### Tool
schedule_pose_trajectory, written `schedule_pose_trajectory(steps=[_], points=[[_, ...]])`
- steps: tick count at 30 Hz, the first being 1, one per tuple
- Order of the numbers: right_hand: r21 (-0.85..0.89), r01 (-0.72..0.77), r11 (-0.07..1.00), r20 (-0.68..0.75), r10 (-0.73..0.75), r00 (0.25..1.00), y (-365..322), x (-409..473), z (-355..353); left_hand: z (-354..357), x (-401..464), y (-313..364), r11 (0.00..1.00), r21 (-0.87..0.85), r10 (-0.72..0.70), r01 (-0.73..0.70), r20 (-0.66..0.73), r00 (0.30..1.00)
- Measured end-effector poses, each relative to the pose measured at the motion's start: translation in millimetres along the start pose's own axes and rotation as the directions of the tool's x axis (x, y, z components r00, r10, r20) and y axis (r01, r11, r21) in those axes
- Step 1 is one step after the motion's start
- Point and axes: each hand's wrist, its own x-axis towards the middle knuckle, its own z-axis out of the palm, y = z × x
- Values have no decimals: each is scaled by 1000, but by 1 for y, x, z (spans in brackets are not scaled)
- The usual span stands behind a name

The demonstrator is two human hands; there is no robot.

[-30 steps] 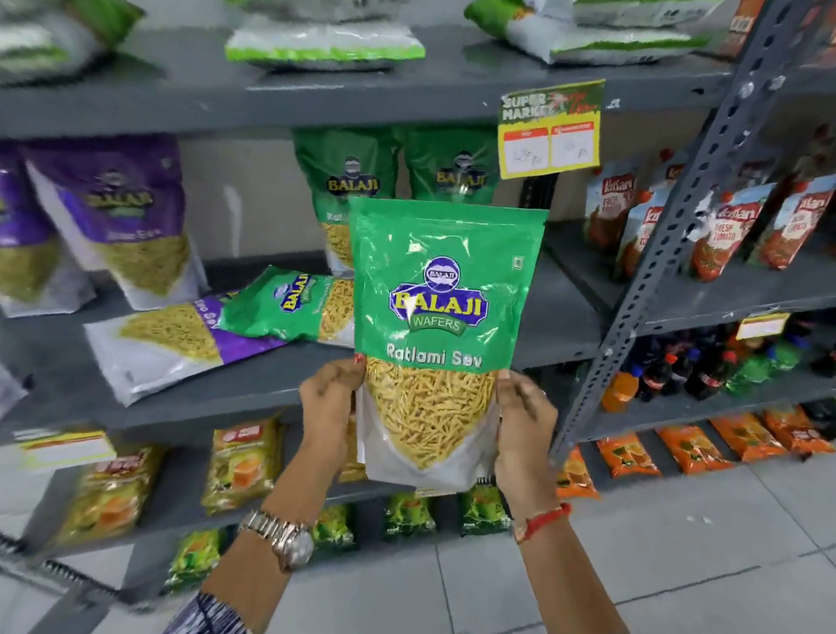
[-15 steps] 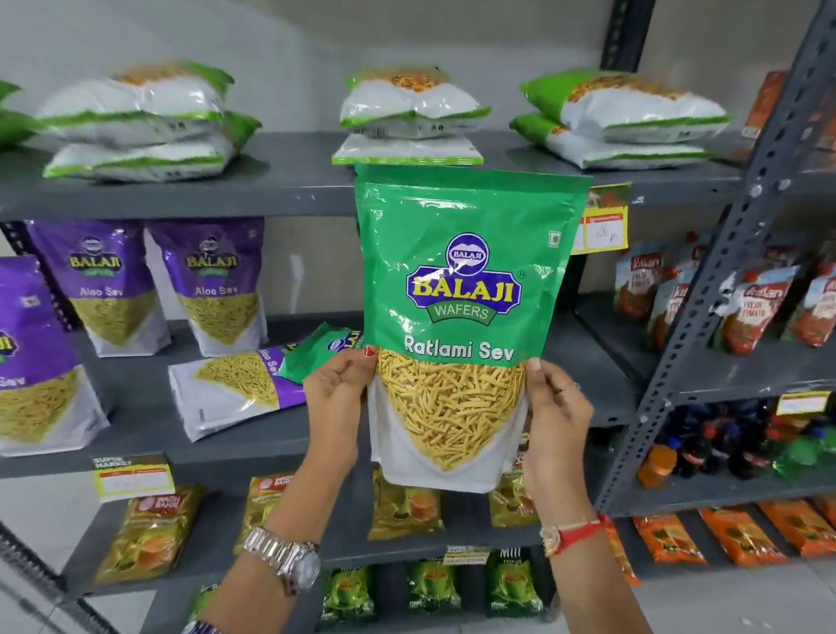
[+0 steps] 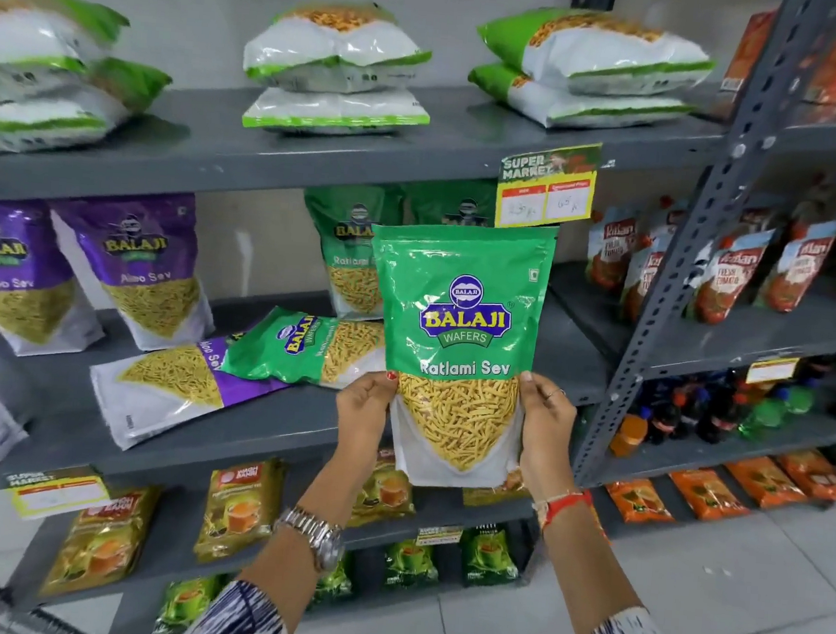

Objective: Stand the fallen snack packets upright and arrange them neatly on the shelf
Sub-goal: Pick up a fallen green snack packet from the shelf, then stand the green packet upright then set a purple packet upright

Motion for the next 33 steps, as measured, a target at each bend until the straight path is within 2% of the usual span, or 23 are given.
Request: schedule_pose_trajectory(steps=[4, 8, 14, 21, 23, 25, 27, 29, 30, 31, 33], points=[[-2, -21, 1000, -32, 21, 999, 6, 60, -13, 49, 37, -16, 996, 35, -78, 76, 48, 996], [-30, -2, 1000, -58, 0, 998, 4, 123, -16, 94, 80, -26, 994, 78, -86, 80, 72, 994], [39, -54, 998, 2, 54, 999, 10, 194, -14, 142, 132, -34, 995, 47, -89, 86, 66, 994], [27, -52, 998, 68, 50, 996, 22, 229, -17, 154, 141, -43, 1000, 7, 8, -9, 83, 996], [64, -61, 996, 40, 58, 997, 24, 226, -16, 152, 132, -43, 998, 4, 57, -58, 101, 993], [104, -11, 995, -76, 19, 997, 23, 216, -16, 147, 124, -42, 990, 31, 136, -140, 107, 985], [93, 166, 982, -274, -135, 952, 15, 205, -18, 142, 116, -41, 972, 65, 227, -228, 27, 974], [73, 380, 922, -347, -334, 876, 8, 178, -8, 128, 110, -36, 945, 74, 326, -318, -163, 931], [27, 468, 884, -305, -438, 846, 11, 160, -1, 118, 106, -30, 931, 71, 363, -358, -277, 890], [-38, 551, 833, -203, -547, 812, 13, 150, 6, 111, 107, -26, 919, 110, 390, -379, -394, 832], [-64, 599, 798, 205, -577, 791, 33, 99, 64, 34, 87, -16, 922, 254, 383, -292, -710, 591]])
